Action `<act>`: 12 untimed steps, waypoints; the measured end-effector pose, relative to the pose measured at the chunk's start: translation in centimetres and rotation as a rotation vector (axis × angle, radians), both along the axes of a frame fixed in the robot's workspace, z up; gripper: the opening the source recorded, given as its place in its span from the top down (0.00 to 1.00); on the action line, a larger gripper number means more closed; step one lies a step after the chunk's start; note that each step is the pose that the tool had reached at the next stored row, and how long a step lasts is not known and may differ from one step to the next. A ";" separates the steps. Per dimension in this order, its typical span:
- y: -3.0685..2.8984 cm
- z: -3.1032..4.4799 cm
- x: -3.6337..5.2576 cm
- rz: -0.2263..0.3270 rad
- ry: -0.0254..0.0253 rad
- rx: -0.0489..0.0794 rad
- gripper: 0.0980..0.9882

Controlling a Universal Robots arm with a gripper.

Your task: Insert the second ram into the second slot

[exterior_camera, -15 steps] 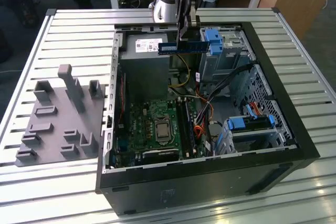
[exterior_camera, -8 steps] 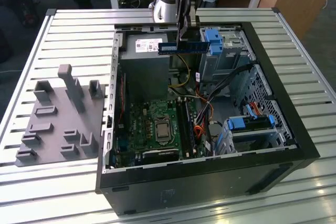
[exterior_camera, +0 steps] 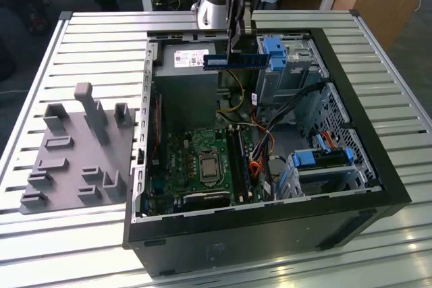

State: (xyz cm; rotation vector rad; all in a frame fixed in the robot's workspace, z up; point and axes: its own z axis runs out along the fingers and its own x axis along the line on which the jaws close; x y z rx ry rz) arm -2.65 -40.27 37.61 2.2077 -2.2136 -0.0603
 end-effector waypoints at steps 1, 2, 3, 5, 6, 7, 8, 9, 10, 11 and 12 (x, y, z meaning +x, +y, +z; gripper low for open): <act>0.00 0.00 0.00 -0.002 0.0000 0.000 0.96; 0.00 0.00 0.00 -0.004 0.0000 0.000 0.96; 0.00 0.00 0.00 -0.006 0.0000 0.000 0.96; 0.00 0.00 0.00 -0.009 0.0000 0.000 0.96; 0.00 0.00 0.00 -0.012 0.0000 0.000 0.96; 0.00 0.00 0.00 -0.014 0.0000 0.000 0.96; 0.00 0.00 0.00 -0.015 0.0001 0.000 0.96; 0.00 -0.01 0.00 -0.016 0.0000 0.000 0.96; 0.00 -0.01 0.00 -0.017 0.0000 0.000 0.96; 0.00 -0.01 0.00 -0.018 0.0000 0.000 0.96; 0.00 -0.01 0.00 -0.019 0.0000 0.000 0.96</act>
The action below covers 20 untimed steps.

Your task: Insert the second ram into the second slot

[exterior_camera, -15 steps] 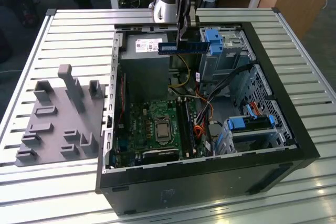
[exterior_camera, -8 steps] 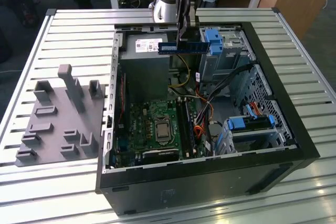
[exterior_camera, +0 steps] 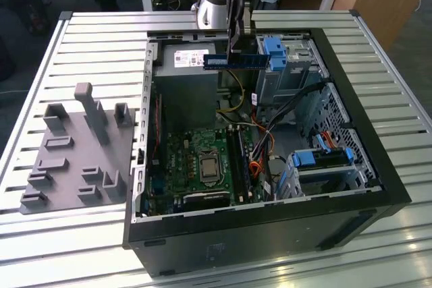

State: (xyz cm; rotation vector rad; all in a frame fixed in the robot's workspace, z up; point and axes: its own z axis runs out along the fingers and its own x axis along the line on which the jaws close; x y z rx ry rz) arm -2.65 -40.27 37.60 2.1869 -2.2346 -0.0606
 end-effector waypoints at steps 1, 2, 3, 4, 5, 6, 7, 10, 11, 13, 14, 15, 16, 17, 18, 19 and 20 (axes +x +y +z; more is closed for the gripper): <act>0.00 0.00 0.00 -0.001 0.0000 0.000 0.96; 0.00 0.00 0.00 -0.002 0.0000 0.000 0.96; 0.00 0.00 0.00 -0.003 0.0000 0.000 0.96; 0.00 0.00 0.00 -0.005 0.0000 0.000 0.96; 0.00 0.00 0.00 -0.006 0.0000 0.000 0.96; 0.00 0.00 0.00 -0.007 0.0000 0.000 0.96; 0.00 0.00 0.00 -0.008 0.0000 0.000 0.96; 0.00 -0.01 0.00 -0.012 0.0000 0.000 0.96; 0.00 -0.01 0.00 -0.013 0.0000 0.000 0.96; 0.00 -0.01 0.00 -0.016 0.0000 0.000 0.96; 0.00 -0.01 -0.01 -0.017 0.0000 0.000 0.96; 0.00 -0.01 -0.01 -0.019 0.0000 0.000 0.96; 0.00 -0.02 -0.01 -0.021 0.0000 0.000 0.96; 0.00 -0.02 -0.01 -0.023 0.0000 0.000 0.96; 0.00 -0.02 -0.02 -0.024 0.0000 0.000 0.96; 0.00 -0.02 -0.02 -0.026 0.0000 0.000 0.96; -0.01 -0.02 -0.03 -0.027 0.0000 0.000 0.96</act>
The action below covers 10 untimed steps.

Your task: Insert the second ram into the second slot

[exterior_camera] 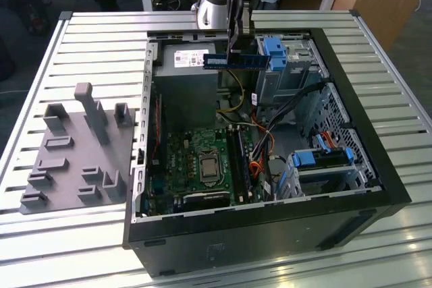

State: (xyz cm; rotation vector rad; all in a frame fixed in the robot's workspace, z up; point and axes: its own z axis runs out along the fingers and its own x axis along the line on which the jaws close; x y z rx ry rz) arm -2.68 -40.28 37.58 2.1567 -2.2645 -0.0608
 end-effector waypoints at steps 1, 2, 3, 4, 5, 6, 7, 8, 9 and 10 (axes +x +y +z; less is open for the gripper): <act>-0.03 0.00 -0.01 -0.002 0.0000 0.000 0.96; -0.06 0.00 -0.02 -0.003 0.0000 0.000 0.96; -0.10 0.00 -0.02 -0.004 0.0000 0.000 0.96; -0.15 0.00 -0.02 -0.004 0.0000 0.000 0.96; -0.19 0.00 -0.02 -0.005 0.0000 0.000 0.96; -0.23 0.00 -0.03 -0.006 0.0000 0.000 0.96; -0.27 0.00 -0.03 -0.006 0.0000 0.000 0.96; -0.34 0.00 -0.02 -0.006 0.0000 0.000 0.96; -0.44 -0.01 -0.02 -0.007 0.0000 0.000 0.96; -0.53 -0.01 -0.03 -0.007 0.0000 0.000 0.96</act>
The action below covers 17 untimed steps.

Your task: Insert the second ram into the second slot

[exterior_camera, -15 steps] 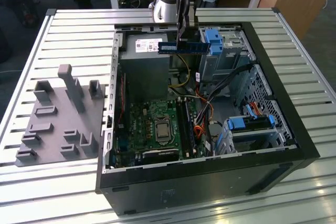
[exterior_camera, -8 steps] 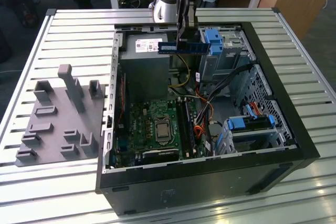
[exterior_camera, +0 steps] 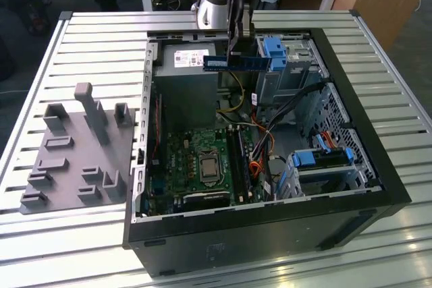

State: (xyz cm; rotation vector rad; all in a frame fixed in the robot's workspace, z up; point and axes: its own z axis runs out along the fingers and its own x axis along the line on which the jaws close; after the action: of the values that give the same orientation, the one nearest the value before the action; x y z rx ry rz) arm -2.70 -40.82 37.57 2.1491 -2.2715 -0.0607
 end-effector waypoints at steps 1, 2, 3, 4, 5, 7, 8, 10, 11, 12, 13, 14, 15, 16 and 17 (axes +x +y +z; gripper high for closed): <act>-0.10 0.00 0.00 0.000 0.0000 0.000 0.96; -0.19 0.01 0.00 0.000 0.0000 0.000 0.96; -0.30 0.00 0.00 0.000 0.0000 0.000 0.96; -0.43 0.01 0.00 0.000 0.0000 0.000 0.96; -0.56 0.00 0.00 0.000 -0.0001 0.000 0.96; -0.71 0.00 0.00 0.000 -0.0001 -0.001 0.96; -0.75 0.00 -0.01 0.000 0.0000 -0.001 0.96; -0.87 0.00 0.00 0.000 0.0000 -0.001 0.96; -0.91 0.00 0.00 0.000 -0.0001 -0.001 0.96; -0.94 0.00 0.00 0.000 -0.0001 -0.002 0.96; -0.98 0.00 0.00 0.000 0.0000 -0.002 0.96; -1.02 0.00 0.00 0.000 0.0000 -0.002 0.96; -1.06 0.00 0.00 0.000 0.0000 -0.002 0.96; -1.08 0.00 0.00 0.000 0.0000 -0.003 0.96; -1.12 0.00 0.00 0.000 0.0000 -0.003 0.96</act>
State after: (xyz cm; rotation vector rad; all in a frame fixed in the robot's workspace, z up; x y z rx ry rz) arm -2.71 -41.93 37.57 2.1477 -2.2702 -0.0572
